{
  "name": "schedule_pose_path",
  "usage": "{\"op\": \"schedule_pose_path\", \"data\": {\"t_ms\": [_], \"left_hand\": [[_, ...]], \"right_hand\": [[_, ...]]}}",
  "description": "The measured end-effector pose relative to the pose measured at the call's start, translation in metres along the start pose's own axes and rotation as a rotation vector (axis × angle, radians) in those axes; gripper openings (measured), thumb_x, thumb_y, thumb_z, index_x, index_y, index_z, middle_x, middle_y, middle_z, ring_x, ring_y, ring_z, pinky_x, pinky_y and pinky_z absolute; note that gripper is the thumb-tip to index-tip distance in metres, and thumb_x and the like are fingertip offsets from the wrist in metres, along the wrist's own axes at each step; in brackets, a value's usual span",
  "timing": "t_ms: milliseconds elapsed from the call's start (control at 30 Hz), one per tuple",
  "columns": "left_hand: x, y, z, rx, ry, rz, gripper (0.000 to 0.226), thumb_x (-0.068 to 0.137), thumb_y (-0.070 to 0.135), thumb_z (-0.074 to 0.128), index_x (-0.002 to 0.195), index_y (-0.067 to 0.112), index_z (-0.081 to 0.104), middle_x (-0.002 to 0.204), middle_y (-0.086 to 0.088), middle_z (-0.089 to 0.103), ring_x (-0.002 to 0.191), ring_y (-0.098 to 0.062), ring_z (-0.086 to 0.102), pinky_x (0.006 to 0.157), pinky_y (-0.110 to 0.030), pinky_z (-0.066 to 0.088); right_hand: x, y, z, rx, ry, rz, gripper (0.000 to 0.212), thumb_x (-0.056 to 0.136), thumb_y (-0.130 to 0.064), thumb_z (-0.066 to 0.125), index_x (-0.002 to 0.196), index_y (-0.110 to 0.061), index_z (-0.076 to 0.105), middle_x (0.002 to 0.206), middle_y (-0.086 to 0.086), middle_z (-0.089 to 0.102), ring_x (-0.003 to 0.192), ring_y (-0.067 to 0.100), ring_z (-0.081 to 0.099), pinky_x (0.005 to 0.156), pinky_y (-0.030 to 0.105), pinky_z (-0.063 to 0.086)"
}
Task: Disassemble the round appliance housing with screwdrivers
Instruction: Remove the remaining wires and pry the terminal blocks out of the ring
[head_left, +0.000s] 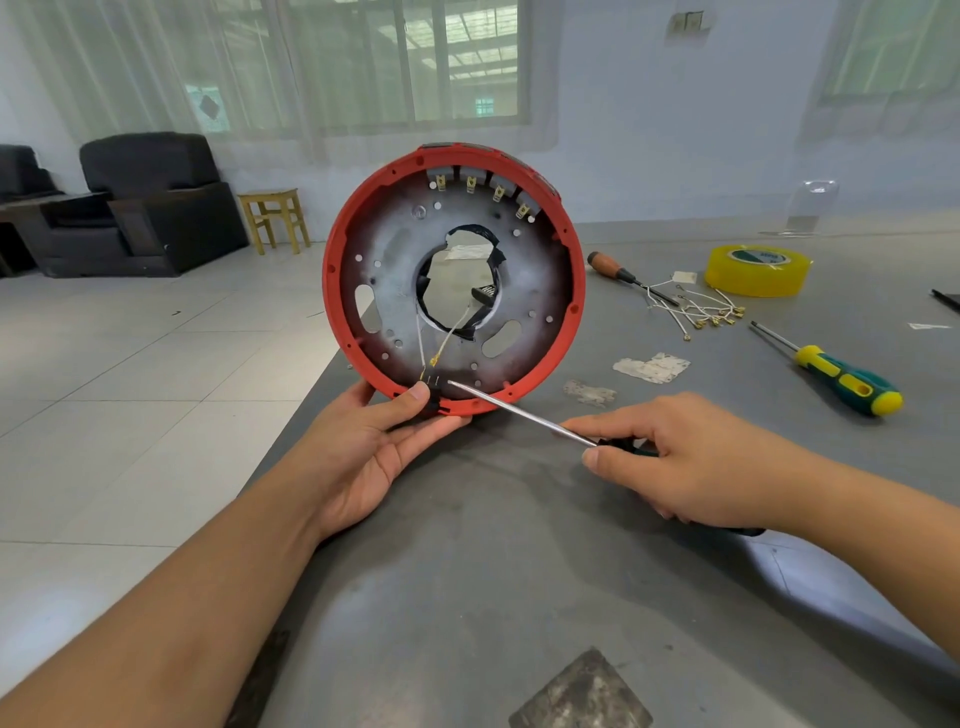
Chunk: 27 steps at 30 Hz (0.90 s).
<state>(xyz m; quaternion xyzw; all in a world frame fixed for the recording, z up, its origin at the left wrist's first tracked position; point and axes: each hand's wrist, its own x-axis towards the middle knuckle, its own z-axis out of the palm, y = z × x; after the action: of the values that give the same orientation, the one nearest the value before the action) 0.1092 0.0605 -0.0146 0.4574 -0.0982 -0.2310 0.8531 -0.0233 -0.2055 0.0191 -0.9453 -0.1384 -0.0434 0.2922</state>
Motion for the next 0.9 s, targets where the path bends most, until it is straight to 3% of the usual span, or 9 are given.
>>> {"op": "schedule_pose_path", "data": {"t_ms": [67, 133, 200, 267, 367, 533, 733, 900], "left_hand": [[0.0, 0.0, 0.0, -0.004, 0.01, 0.002, 0.062, 0.084, 0.002, 0.07, 0.143, -0.002, 0.051, 0.129, -0.027, 0.071, 0.116, -0.049, 0.071, 0.088, -0.042, 0.064], [-0.001, 0.0, 0.0, -0.008, 0.01, 0.002, 0.062, 0.084, 0.002, 0.071, 0.143, -0.002, 0.052, 0.127, -0.027, 0.072, 0.114, -0.048, 0.071, 0.085, -0.04, 0.065], [-0.001, 0.0, 0.001, -0.018, 0.007, 0.004, 0.063, 0.083, 0.002, 0.071, 0.143, -0.001, 0.052, 0.126, -0.028, 0.072, 0.113, -0.049, 0.072, 0.083, -0.039, 0.065], [-0.001, 0.0, 0.001, -0.033, 0.009, 0.007, 0.064, 0.083, 0.001, 0.071, 0.143, -0.001, 0.051, 0.126, -0.028, 0.072, 0.113, -0.049, 0.071, 0.084, -0.041, 0.065], [-0.001, 0.0, 0.001, -0.042, 0.025, 0.015, 0.064, 0.081, 0.001, 0.072, 0.142, -0.001, 0.051, 0.124, -0.028, 0.073, 0.111, -0.049, 0.072, 0.083, -0.041, 0.065], [0.0, -0.001, 0.002, -0.038, 0.05, 0.028, 0.065, 0.079, 0.001, 0.074, 0.141, 0.001, 0.053, 0.122, -0.024, 0.075, 0.109, -0.046, 0.074, 0.081, -0.039, 0.065], [0.0, -0.001, 0.003, -0.032, 0.052, 0.022, 0.068, 0.079, 0.001, 0.074, 0.143, 0.004, 0.051, 0.123, -0.026, 0.074, 0.11, -0.048, 0.073, 0.08, -0.039, 0.065], [0.0, -0.002, 0.003, -0.035, 0.057, 0.018, 0.07, 0.078, -0.001, 0.075, 0.143, 0.008, 0.05, 0.123, -0.027, 0.074, 0.109, -0.05, 0.073, 0.08, -0.041, 0.066]], "right_hand": [[0.0, 0.004, -0.002, -0.046, 0.016, -0.048, 0.055, 0.103, -0.037, 0.056, 0.098, -0.09, 0.044, 0.061, -0.026, 0.062, 0.054, 0.0, 0.058, 0.064, 0.019, 0.048], [0.0, 0.008, -0.003, -0.111, 0.039, -0.079, 0.051, 0.101, -0.034, 0.058, 0.11, -0.083, 0.044, 0.075, -0.026, 0.067, 0.063, 0.0, 0.06, 0.063, 0.014, 0.048], [0.0, 0.014, -0.003, -0.169, 0.042, -0.069, 0.045, 0.098, -0.035, 0.059, 0.116, -0.073, 0.043, 0.096, -0.016, 0.073, 0.079, 0.006, 0.066, 0.071, 0.02, 0.053], [0.0, 0.017, -0.005, -0.208, 0.057, -0.053, 0.034, 0.094, -0.039, 0.057, 0.116, -0.064, 0.053, 0.109, -0.017, 0.073, 0.094, 0.008, 0.067, 0.082, 0.028, 0.054], [-0.004, 0.027, -0.01, -0.33, 0.1, -0.065, 0.038, 0.09, -0.046, 0.051, 0.123, -0.045, 0.07, 0.094, -0.028, 0.066, 0.088, 0.002, 0.063, 0.076, 0.027, 0.053], [-0.009, 0.036, -0.013, -0.674, 0.117, -0.11, 0.042, 0.092, -0.046, 0.04, 0.124, -0.046, 0.068, 0.094, -0.015, 0.064, 0.076, 0.015, 0.064, 0.054, 0.031, 0.051], [-0.006, 0.039, -0.008, -0.746, 0.14, -0.127, 0.04, 0.095, -0.037, 0.044, 0.125, -0.043, 0.07, 0.097, -0.008, 0.065, 0.082, 0.017, 0.064, 0.061, 0.032, 0.052], [-0.004, 0.04, -0.003, -0.737, 0.161, -0.117, 0.041, 0.095, -0.041, 0.041, 0.124, -0.046, 0.07, 0.107, -0.009, 0.065, 0.091, 0.017, 0.064, 0.071, 0.034, 0.054]]}}
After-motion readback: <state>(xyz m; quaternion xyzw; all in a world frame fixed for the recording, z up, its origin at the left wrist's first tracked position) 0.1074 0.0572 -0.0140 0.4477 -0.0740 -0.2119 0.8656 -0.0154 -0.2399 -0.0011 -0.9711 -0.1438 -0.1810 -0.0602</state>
